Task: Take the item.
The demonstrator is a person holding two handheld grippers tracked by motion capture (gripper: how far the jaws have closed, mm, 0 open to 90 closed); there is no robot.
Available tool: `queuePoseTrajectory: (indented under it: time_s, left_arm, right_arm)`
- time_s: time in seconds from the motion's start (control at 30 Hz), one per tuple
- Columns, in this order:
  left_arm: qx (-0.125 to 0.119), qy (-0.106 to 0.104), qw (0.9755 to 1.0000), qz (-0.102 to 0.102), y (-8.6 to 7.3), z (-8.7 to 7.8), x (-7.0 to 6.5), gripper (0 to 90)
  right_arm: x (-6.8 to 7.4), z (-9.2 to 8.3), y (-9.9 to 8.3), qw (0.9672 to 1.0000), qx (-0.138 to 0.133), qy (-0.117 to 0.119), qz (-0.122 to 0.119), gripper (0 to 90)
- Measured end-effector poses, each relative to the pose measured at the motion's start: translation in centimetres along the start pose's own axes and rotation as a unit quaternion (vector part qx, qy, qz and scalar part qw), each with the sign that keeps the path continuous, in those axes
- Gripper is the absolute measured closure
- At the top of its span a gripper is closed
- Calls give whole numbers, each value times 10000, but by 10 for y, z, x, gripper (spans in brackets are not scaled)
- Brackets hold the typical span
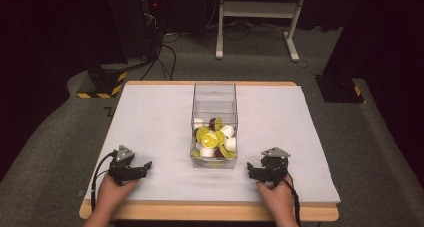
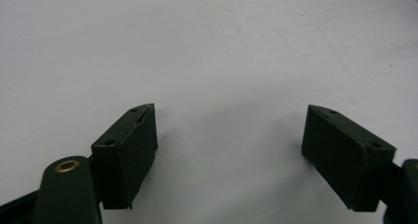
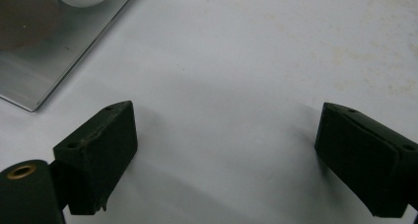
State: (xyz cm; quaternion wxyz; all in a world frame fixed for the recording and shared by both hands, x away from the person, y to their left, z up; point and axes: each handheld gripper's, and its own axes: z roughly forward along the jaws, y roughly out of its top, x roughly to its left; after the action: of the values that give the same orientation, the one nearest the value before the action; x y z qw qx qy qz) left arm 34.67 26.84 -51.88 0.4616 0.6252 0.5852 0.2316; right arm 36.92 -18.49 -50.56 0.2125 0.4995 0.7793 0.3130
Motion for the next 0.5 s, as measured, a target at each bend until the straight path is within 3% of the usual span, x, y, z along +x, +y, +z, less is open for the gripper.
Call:
queuePoseTrajectory:
  time_s: [0.5]
  left_arm:
    - [12,0,10000,-5,0,0,0,214]
  right_arm:
    - [-1,0,0,10000,-11,19,-10,89]
